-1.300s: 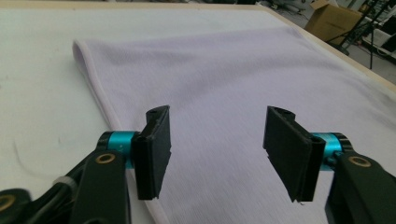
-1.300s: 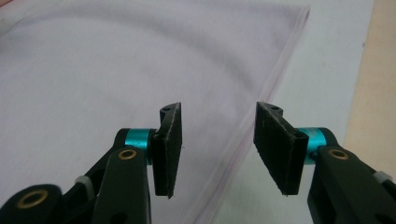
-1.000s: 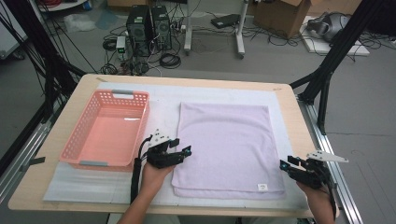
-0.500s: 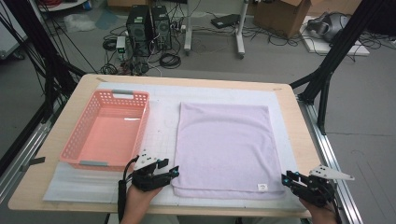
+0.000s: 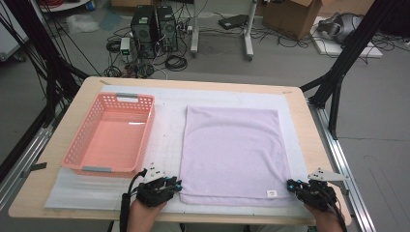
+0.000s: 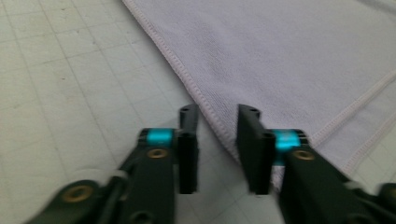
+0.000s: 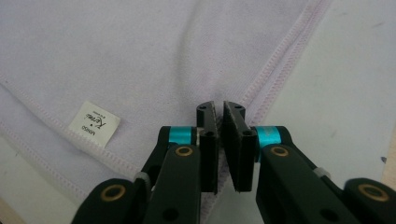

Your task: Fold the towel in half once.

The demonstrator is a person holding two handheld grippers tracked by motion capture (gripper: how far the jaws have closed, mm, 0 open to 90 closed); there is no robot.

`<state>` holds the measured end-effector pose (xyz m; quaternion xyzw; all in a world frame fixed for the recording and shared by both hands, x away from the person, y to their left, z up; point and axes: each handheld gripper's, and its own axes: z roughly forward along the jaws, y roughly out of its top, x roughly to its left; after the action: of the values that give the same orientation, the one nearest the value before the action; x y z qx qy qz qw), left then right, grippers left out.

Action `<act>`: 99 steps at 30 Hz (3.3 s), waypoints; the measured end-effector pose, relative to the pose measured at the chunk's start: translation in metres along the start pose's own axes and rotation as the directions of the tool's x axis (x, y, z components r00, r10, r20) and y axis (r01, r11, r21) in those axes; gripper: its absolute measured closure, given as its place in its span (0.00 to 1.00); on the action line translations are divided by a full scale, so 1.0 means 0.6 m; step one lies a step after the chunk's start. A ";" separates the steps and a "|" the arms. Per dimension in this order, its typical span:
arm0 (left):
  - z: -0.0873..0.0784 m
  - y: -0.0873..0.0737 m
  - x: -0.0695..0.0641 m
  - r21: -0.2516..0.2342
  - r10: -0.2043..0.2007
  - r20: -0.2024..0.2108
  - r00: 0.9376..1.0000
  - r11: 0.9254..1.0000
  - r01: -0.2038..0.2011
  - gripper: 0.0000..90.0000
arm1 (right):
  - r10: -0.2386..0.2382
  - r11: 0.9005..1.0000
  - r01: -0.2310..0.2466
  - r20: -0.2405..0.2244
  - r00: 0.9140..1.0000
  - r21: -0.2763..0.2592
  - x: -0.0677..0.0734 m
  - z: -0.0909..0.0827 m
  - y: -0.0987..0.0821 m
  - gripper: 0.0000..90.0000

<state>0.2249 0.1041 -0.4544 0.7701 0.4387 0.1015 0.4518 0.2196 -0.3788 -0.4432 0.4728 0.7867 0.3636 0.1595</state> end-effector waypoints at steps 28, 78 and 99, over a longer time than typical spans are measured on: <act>-0.054 -0.015 -0.030 -0.113 -0.042 0.118 0.992 0.992 0.055 0.98 | 0.034 0.993 -0.037 -0.028 0.999 -0.108 0.007 -0.072 -0.013 0.96; 0.059 0.081 0.064 -0.190 -0.042 0.062 0.997 0.980 0.053 0.59 | 0.173 0.984 -0.161 0.178 0.969 -0.079 -0.127 0.146 0.149 0.93; 0.042 0.099 0.048 -0.344 0.034 0.000 0.999 0.938 -0.032 0.19 | 0.041 0.972 -0.042 -0.013 0.999 -0.231 -0.085 0.016 0.070 0.23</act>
<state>0.2907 0.0987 -0.4291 0.6867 0.4000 0.1820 0.5790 0.2776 -0.4067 -0.4240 0.4659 0.7296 0.4577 0.2027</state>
